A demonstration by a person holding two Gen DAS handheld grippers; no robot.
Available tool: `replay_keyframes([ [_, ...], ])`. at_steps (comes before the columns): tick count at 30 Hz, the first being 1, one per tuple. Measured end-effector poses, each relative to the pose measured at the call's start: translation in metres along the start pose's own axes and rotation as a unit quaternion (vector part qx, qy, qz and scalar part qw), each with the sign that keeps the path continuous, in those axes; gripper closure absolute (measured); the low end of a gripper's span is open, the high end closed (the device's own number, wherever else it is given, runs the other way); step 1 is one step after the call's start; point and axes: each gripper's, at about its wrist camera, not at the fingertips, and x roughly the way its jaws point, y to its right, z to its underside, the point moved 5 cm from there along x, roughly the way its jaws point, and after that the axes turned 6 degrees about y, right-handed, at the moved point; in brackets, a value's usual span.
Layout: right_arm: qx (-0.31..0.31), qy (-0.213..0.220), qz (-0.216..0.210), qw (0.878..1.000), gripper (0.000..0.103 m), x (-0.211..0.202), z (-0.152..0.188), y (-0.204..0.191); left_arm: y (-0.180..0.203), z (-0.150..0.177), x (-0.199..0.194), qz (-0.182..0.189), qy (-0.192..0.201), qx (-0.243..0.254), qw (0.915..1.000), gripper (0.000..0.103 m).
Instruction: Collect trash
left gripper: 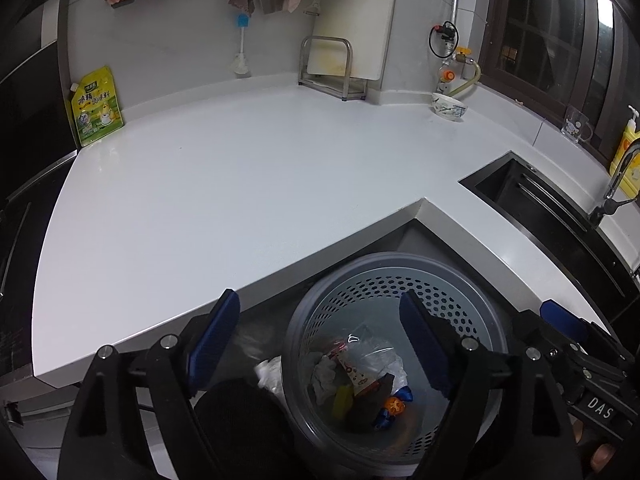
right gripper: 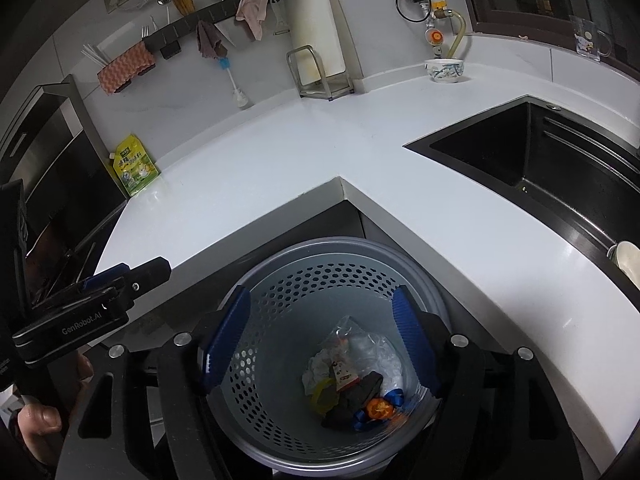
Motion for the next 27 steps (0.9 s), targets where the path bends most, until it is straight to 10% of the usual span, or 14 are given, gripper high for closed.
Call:
replay_keyframes([
  [27, 0.004, 0.007, -0.005, 1.0, 0.033, -0.0084, -0.0004, -0.0012, 0.0007, 0.002, -0.0059, -0.004, 0.0, 0.002, 1.0, 0.02],
])
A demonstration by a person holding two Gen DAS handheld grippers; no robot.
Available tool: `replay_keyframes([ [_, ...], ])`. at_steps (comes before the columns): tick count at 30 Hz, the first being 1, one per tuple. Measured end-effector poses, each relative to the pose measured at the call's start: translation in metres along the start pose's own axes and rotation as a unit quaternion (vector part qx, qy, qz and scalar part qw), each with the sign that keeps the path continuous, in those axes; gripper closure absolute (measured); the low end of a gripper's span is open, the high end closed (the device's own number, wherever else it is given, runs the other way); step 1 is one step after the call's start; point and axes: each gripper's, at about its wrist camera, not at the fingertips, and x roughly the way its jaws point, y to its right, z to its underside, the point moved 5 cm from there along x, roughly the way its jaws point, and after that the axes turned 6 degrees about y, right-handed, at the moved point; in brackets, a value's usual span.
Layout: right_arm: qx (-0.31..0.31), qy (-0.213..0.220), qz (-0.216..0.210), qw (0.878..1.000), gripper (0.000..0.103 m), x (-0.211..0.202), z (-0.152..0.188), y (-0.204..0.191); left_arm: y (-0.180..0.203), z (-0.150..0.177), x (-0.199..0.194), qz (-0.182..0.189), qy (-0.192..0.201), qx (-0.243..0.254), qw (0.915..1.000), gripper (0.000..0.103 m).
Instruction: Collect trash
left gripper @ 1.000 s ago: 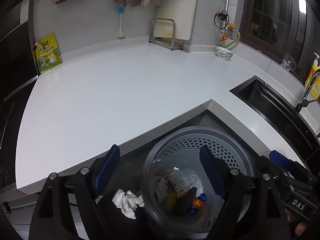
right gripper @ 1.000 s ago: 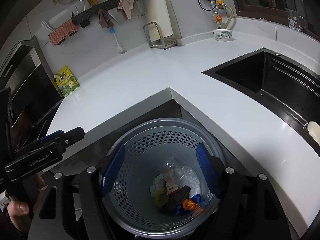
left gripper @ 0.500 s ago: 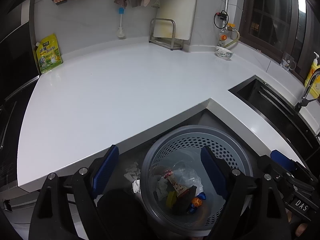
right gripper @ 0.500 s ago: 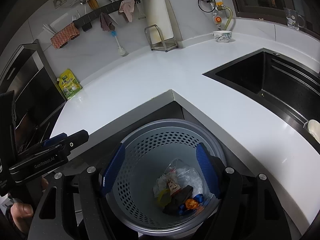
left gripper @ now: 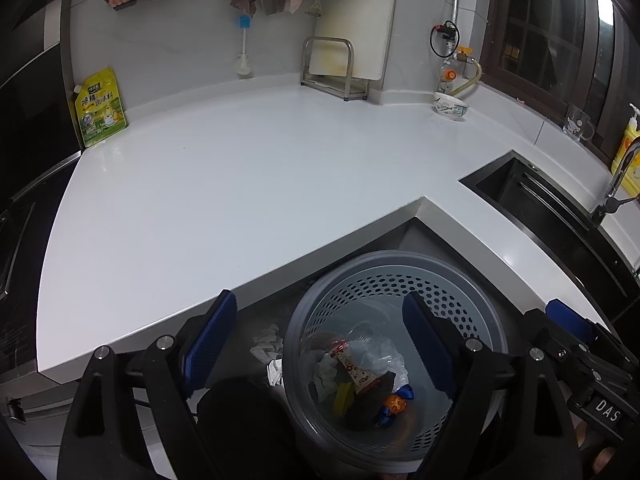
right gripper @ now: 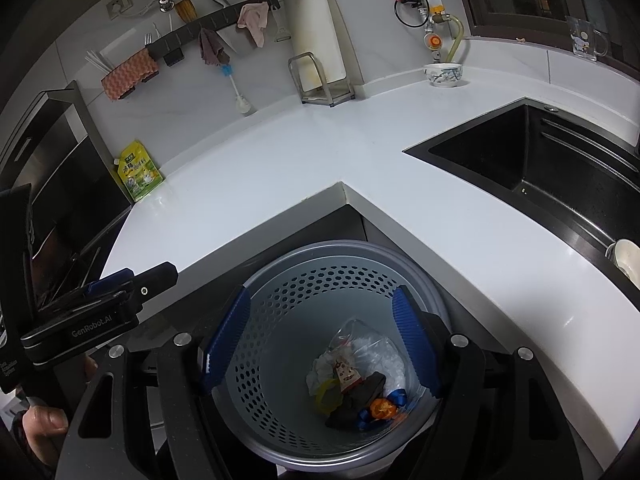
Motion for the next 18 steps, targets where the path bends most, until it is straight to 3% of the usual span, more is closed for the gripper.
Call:
replay_keyframes([
  [18, -0.001, 0.0, 0.001, 1.0, 0.033, -0.0005, -0.0004, 0.0002, -0.0014, -0.0004, 0.0011, -0.002, -0.002, 0.0, 1.0, 0.018],
])
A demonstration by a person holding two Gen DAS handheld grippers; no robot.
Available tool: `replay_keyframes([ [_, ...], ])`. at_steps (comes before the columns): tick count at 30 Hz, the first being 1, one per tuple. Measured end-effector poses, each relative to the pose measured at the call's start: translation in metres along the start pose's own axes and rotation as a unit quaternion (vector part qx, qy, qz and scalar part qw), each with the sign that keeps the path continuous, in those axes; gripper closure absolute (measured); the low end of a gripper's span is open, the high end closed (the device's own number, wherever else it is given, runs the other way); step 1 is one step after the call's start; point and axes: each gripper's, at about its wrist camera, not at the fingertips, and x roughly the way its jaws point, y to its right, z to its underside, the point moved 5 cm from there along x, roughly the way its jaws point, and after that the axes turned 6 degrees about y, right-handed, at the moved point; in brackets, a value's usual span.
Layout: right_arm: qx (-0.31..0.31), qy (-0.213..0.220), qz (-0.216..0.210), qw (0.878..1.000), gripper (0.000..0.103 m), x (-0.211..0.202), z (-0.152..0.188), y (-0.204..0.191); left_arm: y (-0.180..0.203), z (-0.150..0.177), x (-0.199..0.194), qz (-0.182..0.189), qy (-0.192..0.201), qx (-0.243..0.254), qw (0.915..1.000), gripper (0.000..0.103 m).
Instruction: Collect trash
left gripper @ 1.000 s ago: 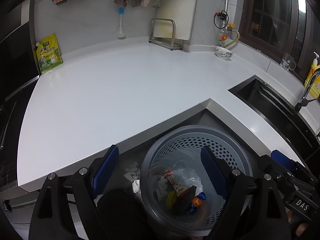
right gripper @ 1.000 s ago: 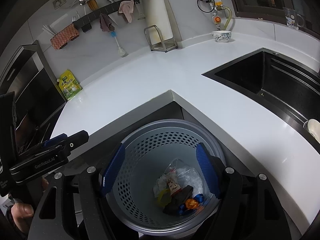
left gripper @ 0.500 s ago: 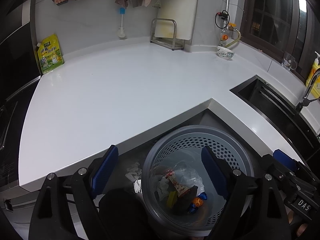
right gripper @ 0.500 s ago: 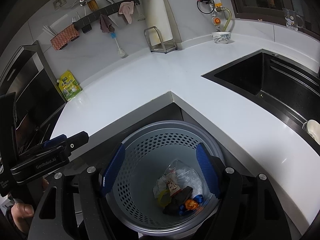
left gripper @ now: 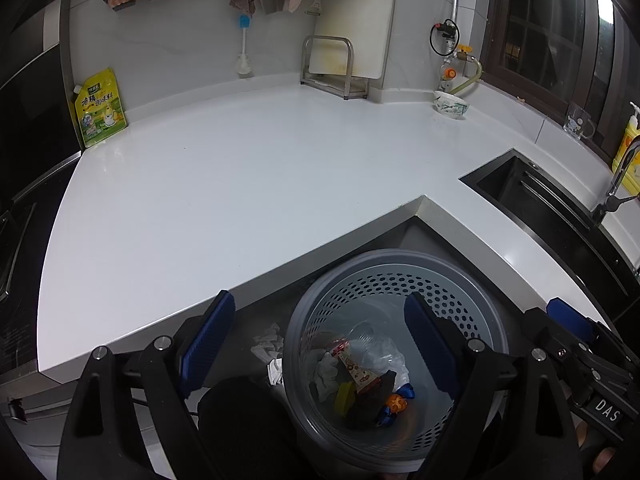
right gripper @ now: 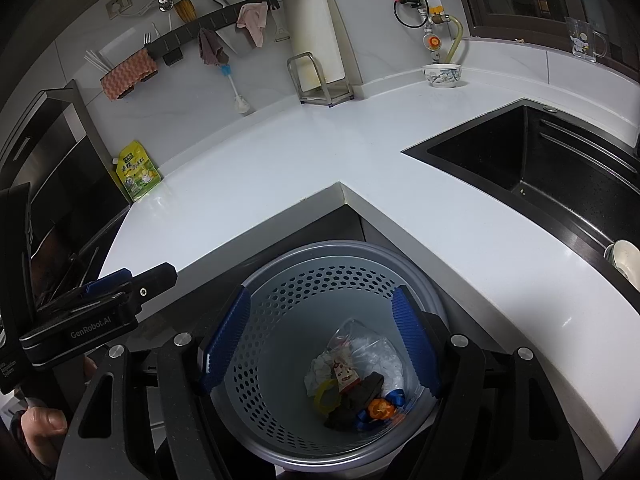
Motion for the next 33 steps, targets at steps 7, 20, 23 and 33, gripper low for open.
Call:
replay_keyframes([
  [7, 0.0, -0.001, 0.001, 1.0, 0.033, 0.0003, -0.0002, 0.0011, 0.0, 0.0003, 0.001, -0.001, -0.001, 0.002, 1.0, 0.018],
  [20, -0.001, -0.004, 0.002, 1.0, 0.033, 0.001, 0.0014, 0.0076, -0.0019, 0.0011, 0.0006, -0.002, -0.001, 0.003, 1.0, 0.012],
  [23, -0.003, -0.005, 0.002, 1.0, 0.033, 0.0014, 0.0022, 0.0055, -0.0035, 0.0015, 0.0024, -0.001, -0.006, 0.002, 1.0, 0.011],
  [33, -0.003, -0.007, 0.003, 1.0, 0.033, 0.0012, 0.0024, 0.006, -0.0092, 0.0026, 0.0046, -0.012, -0.013, 0.001, 0.9998, 0.006],
])
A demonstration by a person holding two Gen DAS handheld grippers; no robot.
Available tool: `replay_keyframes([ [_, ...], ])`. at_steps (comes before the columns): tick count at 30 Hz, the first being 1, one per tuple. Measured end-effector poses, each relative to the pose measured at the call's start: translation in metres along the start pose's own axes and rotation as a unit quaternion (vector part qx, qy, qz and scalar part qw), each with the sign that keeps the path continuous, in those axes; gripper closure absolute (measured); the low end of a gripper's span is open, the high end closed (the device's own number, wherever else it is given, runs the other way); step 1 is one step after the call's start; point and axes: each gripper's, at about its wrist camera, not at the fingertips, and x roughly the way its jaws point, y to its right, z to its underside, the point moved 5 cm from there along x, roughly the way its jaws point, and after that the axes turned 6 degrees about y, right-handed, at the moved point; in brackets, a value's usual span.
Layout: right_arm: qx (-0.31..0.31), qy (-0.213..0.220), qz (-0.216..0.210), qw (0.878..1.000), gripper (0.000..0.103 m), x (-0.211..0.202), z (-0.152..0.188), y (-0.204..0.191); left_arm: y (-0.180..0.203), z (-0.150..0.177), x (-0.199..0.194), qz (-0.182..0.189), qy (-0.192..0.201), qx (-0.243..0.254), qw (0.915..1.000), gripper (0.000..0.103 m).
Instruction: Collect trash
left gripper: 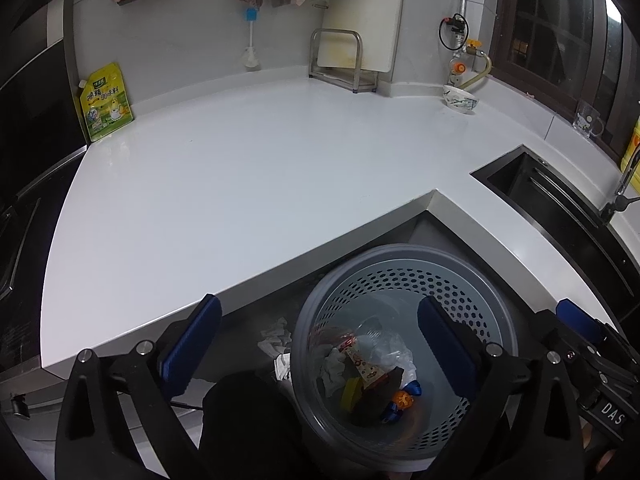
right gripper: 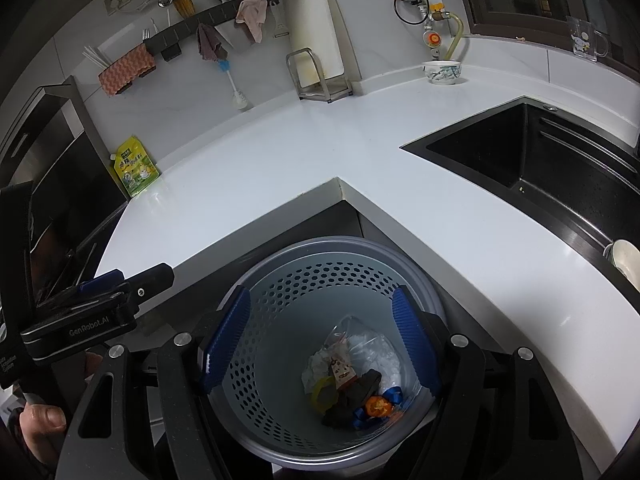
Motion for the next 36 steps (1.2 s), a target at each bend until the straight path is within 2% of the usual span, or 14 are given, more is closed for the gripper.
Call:
replay_keyframes([
  [17, 0.001, 0.003, 0.008, 1.0, 0.033, -0.003, 0.002, 0.001, 0.0, -0.005, -0.005, 0.005, 0.001, 0.003, 1.0, 0.006],
  [36, 0.014, 0.008, 0.012, 1.0, 0.033, -0.006, 0.003, 0.005, -0.005, -0.011, -0.007, -0.007, 0.006, 0.0, 1.0, 0.006],
])
